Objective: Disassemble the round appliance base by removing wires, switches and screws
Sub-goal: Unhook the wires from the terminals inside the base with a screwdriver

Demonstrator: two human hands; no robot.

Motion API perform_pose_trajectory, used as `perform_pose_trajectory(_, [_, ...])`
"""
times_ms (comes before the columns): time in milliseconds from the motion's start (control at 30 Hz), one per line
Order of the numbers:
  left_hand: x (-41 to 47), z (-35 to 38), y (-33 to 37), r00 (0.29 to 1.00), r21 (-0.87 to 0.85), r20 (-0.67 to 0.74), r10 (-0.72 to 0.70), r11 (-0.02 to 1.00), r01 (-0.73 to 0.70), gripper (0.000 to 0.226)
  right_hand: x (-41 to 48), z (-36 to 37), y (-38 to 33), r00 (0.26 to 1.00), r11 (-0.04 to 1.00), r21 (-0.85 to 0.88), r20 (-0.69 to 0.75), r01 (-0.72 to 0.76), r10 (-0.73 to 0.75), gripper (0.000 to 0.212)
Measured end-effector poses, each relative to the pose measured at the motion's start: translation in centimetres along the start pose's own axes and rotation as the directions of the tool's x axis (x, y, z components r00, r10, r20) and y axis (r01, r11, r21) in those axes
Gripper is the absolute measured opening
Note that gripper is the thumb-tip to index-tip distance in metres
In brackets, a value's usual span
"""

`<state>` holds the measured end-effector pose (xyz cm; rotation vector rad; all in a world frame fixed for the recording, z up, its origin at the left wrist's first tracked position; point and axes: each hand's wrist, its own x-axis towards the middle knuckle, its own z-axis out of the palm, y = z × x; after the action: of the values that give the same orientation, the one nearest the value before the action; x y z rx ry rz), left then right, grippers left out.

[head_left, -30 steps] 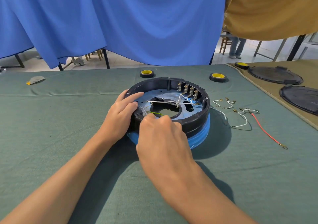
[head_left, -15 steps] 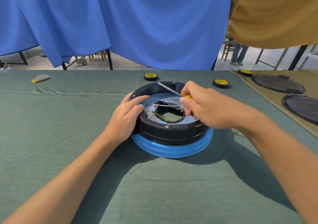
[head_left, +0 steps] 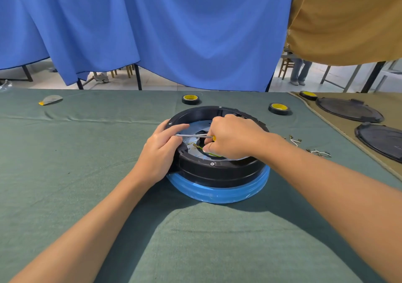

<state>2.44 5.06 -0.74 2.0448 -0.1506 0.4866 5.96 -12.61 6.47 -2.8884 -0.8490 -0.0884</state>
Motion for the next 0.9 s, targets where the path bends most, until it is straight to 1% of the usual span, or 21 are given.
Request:
perform_pose_trajectory(67, [-0.1,0.0,0.0,1.0,0.006,0.002,-0.005,1.0,0.005,0.045,0.2,0.5,0.0,1.0,1.0,0.012,0.001,-0.021,0.021,0.023])
perform_pose_trajectory(267, [-0.1,0.0,0.2,1.0,0.02,0.001,-0.018,1.0,0.018,0.051,1.2,1.0,0.1,0.996,0.982,0.188,0.09,-0.019,0.002,0.015])
perform_pose_trajectory(400, [-0.2,0.0,0.4,1.0,-0.015,0.008,0.005,1.0,-0.005,0.042,1.5,1.1,0.3,0.995,0.96,0.28,0.102,-0.016,-0.013,0.014])
perform_pose_trajectory(467, [-0.2,0.1,0.4,1.0,-0.006,0.016,0.005,1.0,-0.005,0.04,1.3,1.1,0.4,0.994,0.955,0.298,0.109,-0.008,-0.026,0.013])
perform_pose_trajectory(533, [-0.1,0.1,0.4,1.0,0.013,0.023,-0.001,1.0,0.001,0.043,1.0,1.0,0.5,0.992,0.957,0.29,0.117,0.011,-0.046,0.013])
perform_pose_trajectory(667, [-0.2,0.0,0.6,1.0,0.029,0.023,0.012,1.0,-0.013,0.046,0.1,-0.2,0.7,0.994,0.951,0.304,0.079,0.052,-0.079,0.011])
perform_pose_trajectory(733, [-0.2,-0.1,0.8,1.0,0.024,0.014,0.005,1.0,-0.005,0.051,-0.6,-1.4,0.9,0.995,0.935,0.347,0.037,0.077,-0.095,0.009])
perform_pose_trajectory(800, [-0.3,-0.1,1.0,1.0,0.024,0.013,0.006,1.0,-0.006,0.051,-1.4,-2.8,1.0,0.994,0.874,0.474,-0.05,0.109,-0.097,0.007])
perform_pose_trajectory(833, [-0.3,-0.2,1.2,1.0,0.035,0.018,0.007,0.999,-0.008,0.051,-1.9,-3.5,1.0,0.99,0.817,0.561,-0.109,0.136,-0.09,0.007])
perform_pose_trajectory(900, [-0.3,-0.3,1.4,0.999,0.086,0.035,0.004,0.996,-0.007,0.053,-2.8,-4.8,1.5,0.979,0.65,0.739,-0.201,0.179,-0.041,0.007])
